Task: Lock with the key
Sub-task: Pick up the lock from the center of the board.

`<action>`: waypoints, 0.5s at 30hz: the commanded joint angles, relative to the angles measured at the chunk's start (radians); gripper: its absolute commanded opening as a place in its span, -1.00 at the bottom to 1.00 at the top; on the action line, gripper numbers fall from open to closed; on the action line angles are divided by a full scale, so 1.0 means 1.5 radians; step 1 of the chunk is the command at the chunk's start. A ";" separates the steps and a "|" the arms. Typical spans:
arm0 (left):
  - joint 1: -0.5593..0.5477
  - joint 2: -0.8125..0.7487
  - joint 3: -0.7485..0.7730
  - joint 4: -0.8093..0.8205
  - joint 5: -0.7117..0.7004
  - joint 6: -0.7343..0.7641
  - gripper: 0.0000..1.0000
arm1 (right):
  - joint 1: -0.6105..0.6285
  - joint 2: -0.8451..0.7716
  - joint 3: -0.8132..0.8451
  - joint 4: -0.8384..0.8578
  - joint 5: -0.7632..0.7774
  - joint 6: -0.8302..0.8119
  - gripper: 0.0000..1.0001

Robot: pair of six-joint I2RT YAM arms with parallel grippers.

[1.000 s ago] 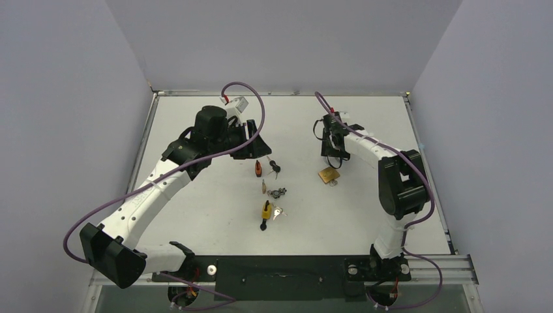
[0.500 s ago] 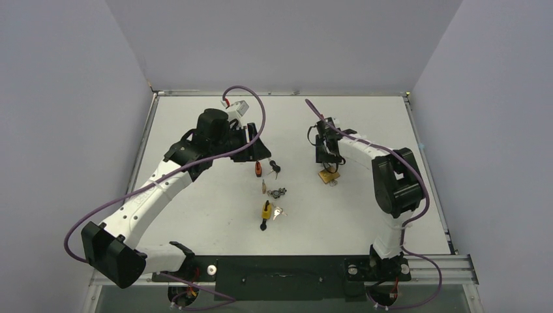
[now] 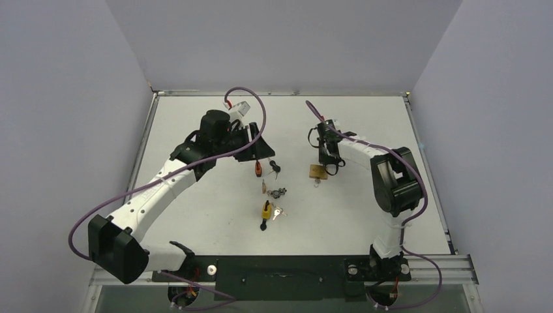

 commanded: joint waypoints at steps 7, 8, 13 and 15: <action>0.007 0.133 0.021 0.196 0.071 -0.057 0.00 | 0.012 -0.161 -0.110 0.096 -0.042 0.017 -1.00; 0.007 0.149 0.036 0.196 0.073 -0.052 0.00 | 0.014 -0.173 -0.121 0.108 -0.049 0.015 -1.00; 0.007 0.207 0.092 0.187 0.095 0.010 0.00 | 0.022 -0.277 -0.171 0.174 -0.077 0.009 -1.00; 0.006 0.230 0.115 0.182 0.104 0.035 0.00 | 0.029 -0.313 -0.191 0.195 -0.106 0.004 -1.00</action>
